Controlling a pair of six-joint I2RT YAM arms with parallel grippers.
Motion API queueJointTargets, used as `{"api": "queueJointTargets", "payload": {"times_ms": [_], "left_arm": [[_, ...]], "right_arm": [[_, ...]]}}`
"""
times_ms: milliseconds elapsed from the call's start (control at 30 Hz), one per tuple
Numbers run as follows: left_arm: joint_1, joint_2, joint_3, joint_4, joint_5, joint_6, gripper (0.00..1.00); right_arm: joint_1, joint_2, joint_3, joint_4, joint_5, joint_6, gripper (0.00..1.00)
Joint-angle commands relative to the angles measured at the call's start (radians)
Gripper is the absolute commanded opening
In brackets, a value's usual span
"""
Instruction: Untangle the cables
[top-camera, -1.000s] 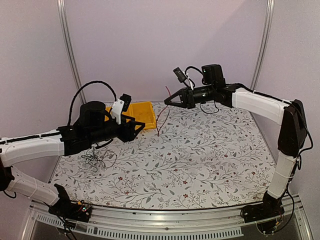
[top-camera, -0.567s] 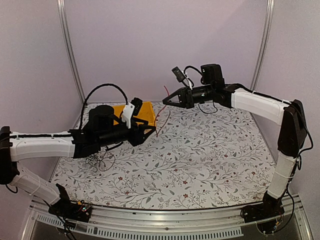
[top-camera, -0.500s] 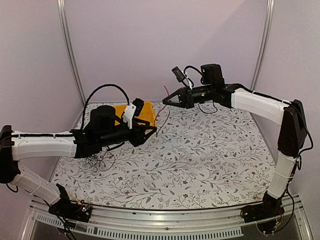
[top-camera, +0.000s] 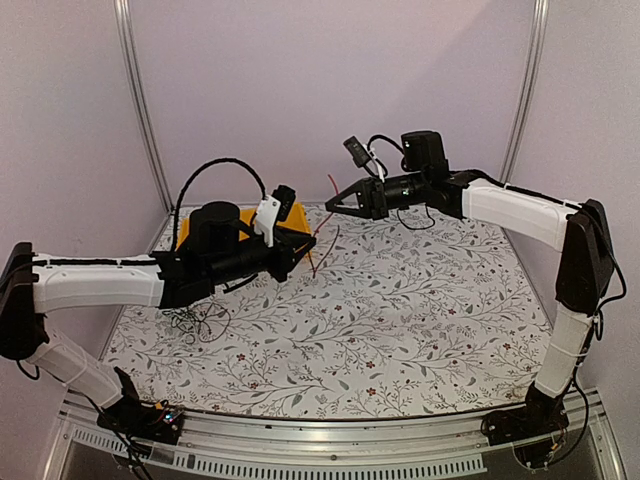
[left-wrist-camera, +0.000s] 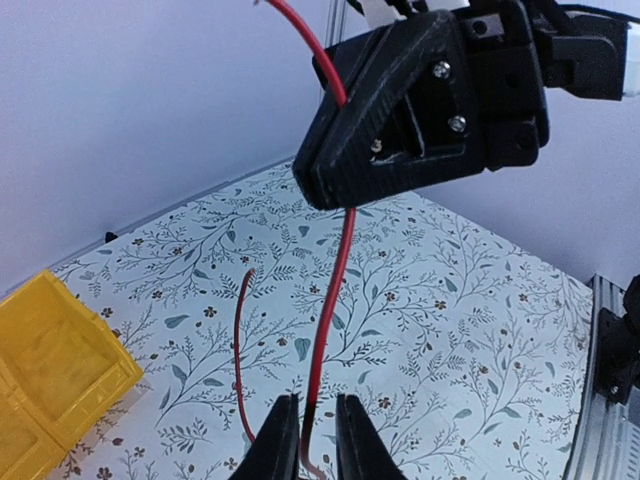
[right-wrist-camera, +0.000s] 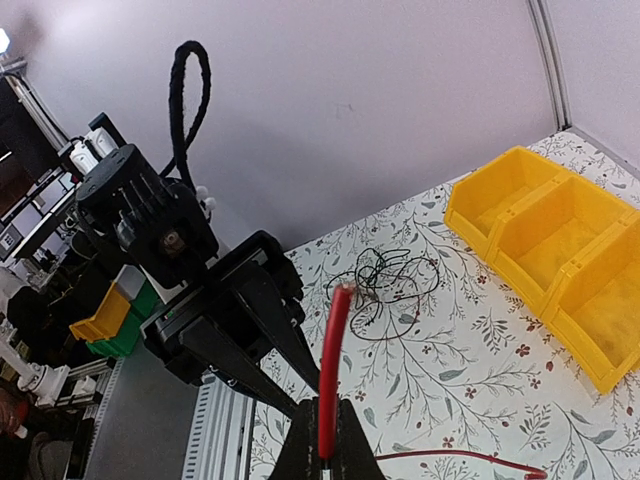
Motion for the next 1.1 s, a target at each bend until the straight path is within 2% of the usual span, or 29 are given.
{"api": "queueJointTargets", "payload": {"times_ms": [0,233,400,467,500,533,633,667,733,800,933,1067], "left_arm": [[-0.006,0.035,0.060,0.018,-0.011,0.027,0.11],[0.001,0.064,0.099,0.000,-0.011,0.049,0.11],[0.003,0.073,0.110,-0.001,-0.007,0.054,0.00],[0.005,0.071,0.109,0.002,-0.010,0.051,0.00],[0.007,0.067,0.108,0.002,-0.011,0.048,0.00],[0.010,0.066,0.108,-0.003,-0.011,0.045,0.00],[0.025,0.054,0.126,-0.080,-0.074,0.030,0.00],[0.034,0.044,0.128,-0.109,-0.100,0.025,0.00],[0.063,0.016,0.129,-0.172,-0.151,0.000,0.00],[0.111,-0.009,0.126,-0.232,-0.172,-0.029,0.00],[0.215,-0.065,0.077,-0.279,-0.210,-0.057,0.00],[0.317,-0.110,0.030,-0.293,-0.257,-0.059,0.00]], "right_arm": [[0.009,-0.037,-0.009,0.029,-0.019,0.009,0.01],[0.008,-0.034,-0.010,0.032,-0.019,0.015,0.01],[0.009,-0.033,-0.010,0.031,-0.018,0.014,0.01],[0.009,-0.033,-0.009,0.029,-0.018,0.010,0.01],[0.009,-0.033,-0.009,0.027,-0.018,0.009,0.04],[0.009,-0.035,-0.008,0.018,-0.017,0.005,0.11],[-0.013,-0.060,0.001,-0.046,-0.010,-0.054,0.48],[-0.033,-0.074,-0.005,-0.064,-0.007,-0.084,0.55],[-0.090,-0.112,-0.026,-0.105,0.000,-0.140,0.59],[-0.160,-0.156,-0.074,-0.124,0.020,-0.180,0.59],[-0.297,-0.261,-0.261,-0.129,0.060,-0.256,0.59],[-0.385,-0.349,-0.470,-0.132,0.108,-0.365,0.58]]}}
